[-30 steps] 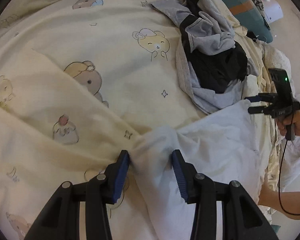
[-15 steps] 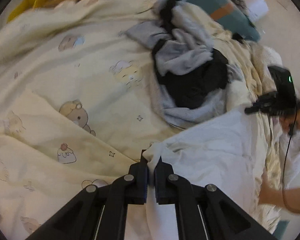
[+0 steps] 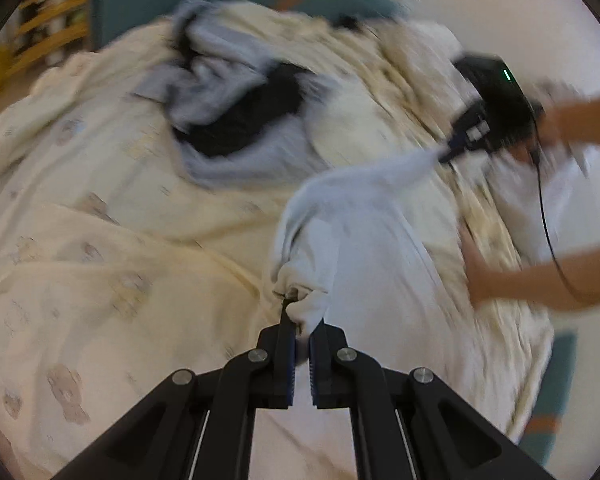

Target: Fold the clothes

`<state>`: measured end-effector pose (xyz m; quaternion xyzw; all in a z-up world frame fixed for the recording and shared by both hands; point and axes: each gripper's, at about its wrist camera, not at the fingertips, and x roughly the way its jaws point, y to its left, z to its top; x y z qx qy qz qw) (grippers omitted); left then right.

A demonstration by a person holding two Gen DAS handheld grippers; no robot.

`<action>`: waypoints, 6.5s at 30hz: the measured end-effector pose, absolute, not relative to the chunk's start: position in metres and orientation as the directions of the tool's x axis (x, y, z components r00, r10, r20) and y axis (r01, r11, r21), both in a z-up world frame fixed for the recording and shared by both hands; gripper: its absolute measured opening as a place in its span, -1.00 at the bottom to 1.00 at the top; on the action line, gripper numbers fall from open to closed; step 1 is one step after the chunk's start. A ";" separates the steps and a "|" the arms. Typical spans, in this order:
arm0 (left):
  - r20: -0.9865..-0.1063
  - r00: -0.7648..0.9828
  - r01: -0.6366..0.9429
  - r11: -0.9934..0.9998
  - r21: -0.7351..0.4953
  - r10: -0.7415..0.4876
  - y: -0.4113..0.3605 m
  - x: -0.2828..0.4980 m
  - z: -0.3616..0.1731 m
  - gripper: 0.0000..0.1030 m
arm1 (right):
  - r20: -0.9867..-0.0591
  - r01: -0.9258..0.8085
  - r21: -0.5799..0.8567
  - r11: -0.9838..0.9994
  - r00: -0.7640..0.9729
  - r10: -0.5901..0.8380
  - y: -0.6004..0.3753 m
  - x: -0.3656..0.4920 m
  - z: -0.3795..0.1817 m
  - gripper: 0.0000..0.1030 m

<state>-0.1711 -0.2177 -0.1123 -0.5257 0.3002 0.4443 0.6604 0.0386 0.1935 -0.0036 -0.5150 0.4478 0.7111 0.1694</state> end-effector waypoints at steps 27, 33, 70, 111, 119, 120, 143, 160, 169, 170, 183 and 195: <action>-0.795 0.480 -0.518 0.611 -0.599 -0.372 -0.433 0.052 -0.200 -0.91 | -0.679 -0.408 0.698 -0.588 -0.118 -0.725 -0.102 0.007 -0.090 -0.94; -0.798 0.447 -0.415 0.696 -0.586 -0.405 -0.462 0.078 -0.217 -0.91 | -0.657 -0.366 0.705 -0.607 -0.016 -0.753 -0.142 0.003 -0.122 -0.94; -0.889 0.452 -0.784 -0.508 -0.357 -0.071 -0.375 -0.125 -0.158 0.28 | -0.919 -0.440 0.301 -0.846 0.101 -0.380 0.119 -0.189 0.041 0.83; -0.947 -0.129 0.520 -0.793 -0.319 0.296 -0.464 0.310 -0.083 0.28 | -0.974 0.095 0.220 -0.971 0.069 -0.214 0.058 -0.072 0.091 0.84; -0.911 -0.318 0.492 -0.775 -0.396 0.264 -0.428 0.334 -0.056 0.28 | -0.932 0.144 0.359 -0.922 -0.001 -0.363 0.053 -0.074 0.098 0.84; -0.913 -0.322 0.504 -0.770 -0.390 0.251 -0.423 0.338 -0.057 0.28 | -0.922 0.164 0.382 -0.909 -0.002 -0.388 0.056 -0.074 0.095 0.84; -0.877 -0.413 0.114 -0.941 -0.319 0.247 -0.386 0.327 -0.258 0.28 | -0.846 0.607 0.326 -0.725 -0.155 -0.510 0.070 -0.014 -0.111 0.40; -0.915 -0.374 0.062 -0.980 -0.191 0.154 -0.345 0.336 -0.219 0.28 | -0.896 0.807 0.116 -0.579 -0.167 -0.411 0.026 0.033 -0.102 -0.96; -0.890 -0.445 0.085 -0.984 -0.156 0.102 -0.333 0.338 -0.231 0.28 | -0.844 0.708 0.158 -0.688 -0.264 -0.466 0.044 0.016 -0.093 -0.28; -0.889 -0.446 0.101 -0.981 -0.166 0.105 -0.334 0.337 -0.237 0.28 | -0.854 0.722 0.123 -0.681 -0.274 -0.443 0.038 0.014 -0.098 -0.24; -0.852 -0.504 0.152 -0.956 -0.251 0.143 -0.349 0.340 -0.252 0.28 | -0.844 0.791 0.052 -0.610 -0.292 -0.450 0.024 0.005 -0.104 -0.93; -0.825 -0.544 0.281 -0.895 -0.348 0.150 -0.382 0.353 -0.263 0.28 | -0.889 0.798 0.165 -0.580 -0.134 -0.438 0.027 0.044 -0.116 -0.97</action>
